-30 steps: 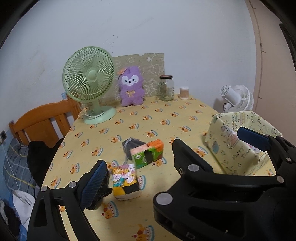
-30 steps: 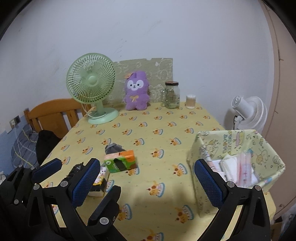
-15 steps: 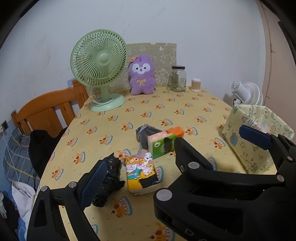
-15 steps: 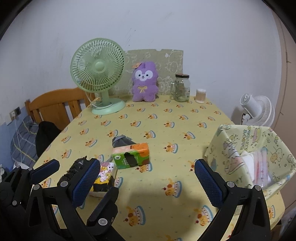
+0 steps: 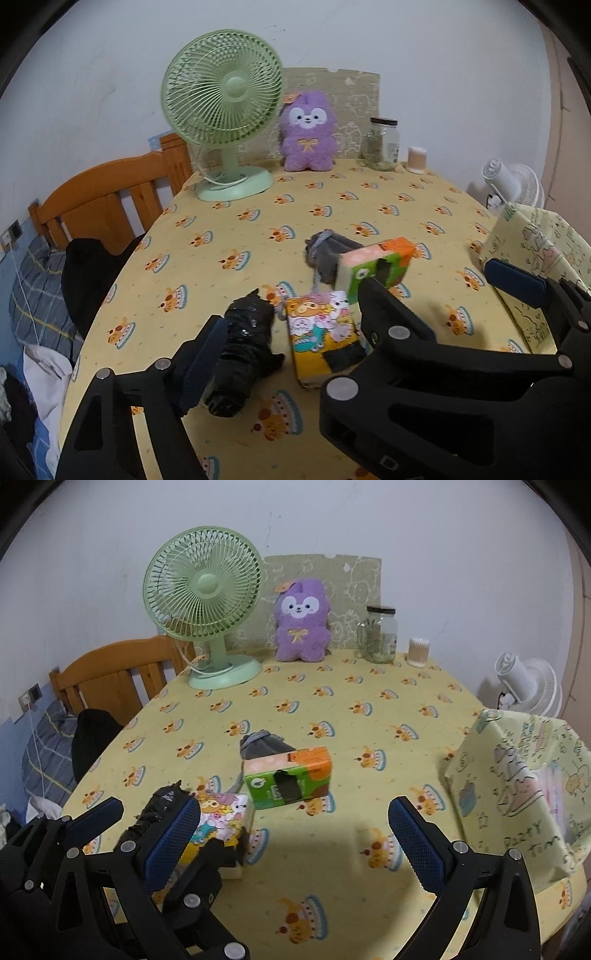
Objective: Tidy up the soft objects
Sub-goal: 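Grasp the black wrapped bundle with the left tool while the right tool grasps the green tissue pack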
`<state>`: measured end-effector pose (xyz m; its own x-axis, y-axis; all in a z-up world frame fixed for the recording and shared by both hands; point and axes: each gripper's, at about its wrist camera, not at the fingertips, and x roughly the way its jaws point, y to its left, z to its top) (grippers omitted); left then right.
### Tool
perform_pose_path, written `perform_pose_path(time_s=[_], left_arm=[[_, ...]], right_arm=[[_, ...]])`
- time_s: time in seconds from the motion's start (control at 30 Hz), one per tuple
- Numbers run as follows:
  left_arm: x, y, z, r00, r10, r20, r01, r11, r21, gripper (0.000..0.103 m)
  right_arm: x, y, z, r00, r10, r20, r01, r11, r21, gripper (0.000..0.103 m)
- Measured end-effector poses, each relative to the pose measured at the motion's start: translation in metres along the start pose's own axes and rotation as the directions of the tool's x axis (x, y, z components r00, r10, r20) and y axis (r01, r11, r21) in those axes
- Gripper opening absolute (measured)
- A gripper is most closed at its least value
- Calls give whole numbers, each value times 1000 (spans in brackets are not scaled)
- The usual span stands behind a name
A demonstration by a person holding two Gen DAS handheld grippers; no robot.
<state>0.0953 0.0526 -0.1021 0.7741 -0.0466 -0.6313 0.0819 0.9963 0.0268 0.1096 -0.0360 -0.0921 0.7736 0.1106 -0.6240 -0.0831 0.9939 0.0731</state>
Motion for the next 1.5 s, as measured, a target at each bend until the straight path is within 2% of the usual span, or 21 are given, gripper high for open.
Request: perform_pose_path(time_s=[0.67,0.73,0.9,0.93,0.97,1.0,1.17,1.5], left_arm=[[30,35,-12,995,64,-80,-70,995,-74,80],[33,36,-13,995,56,-86,-63,995,-78,73],[42,38,-14,994,60,-88,-68,993,-92,69],[43,38,-15,994,62,-90,-71,992,-100,64],[45,38,-15,993,65,-95,-75,991,-107,52],[48,39,-15,992,64,-108,-76,991,-113,47],[50,37,-12,990,82,-111,-96,988,-121,44],[57,23,7,992,94,-81,-101,991,-82,44]], right_arm=[[30,25,-4,998,6,-68,-11,997,-71,103],[33,26,-5,997,4,-72,-10,997,-73,103],[42,25,-6,996,10,-92,-17,997,-75,103],[44,25,-6,995,13,-97,-20,997,-77,103],[46,25,-5,995,16,-102,-25,996,-81,103],[47,25,-5,994,16,-105,-25,996,-86,103],[52,25,-1,995,29,-91,-39,992,-116,103],[67,5,11,994,29,-104,-32,999,-29,103]])
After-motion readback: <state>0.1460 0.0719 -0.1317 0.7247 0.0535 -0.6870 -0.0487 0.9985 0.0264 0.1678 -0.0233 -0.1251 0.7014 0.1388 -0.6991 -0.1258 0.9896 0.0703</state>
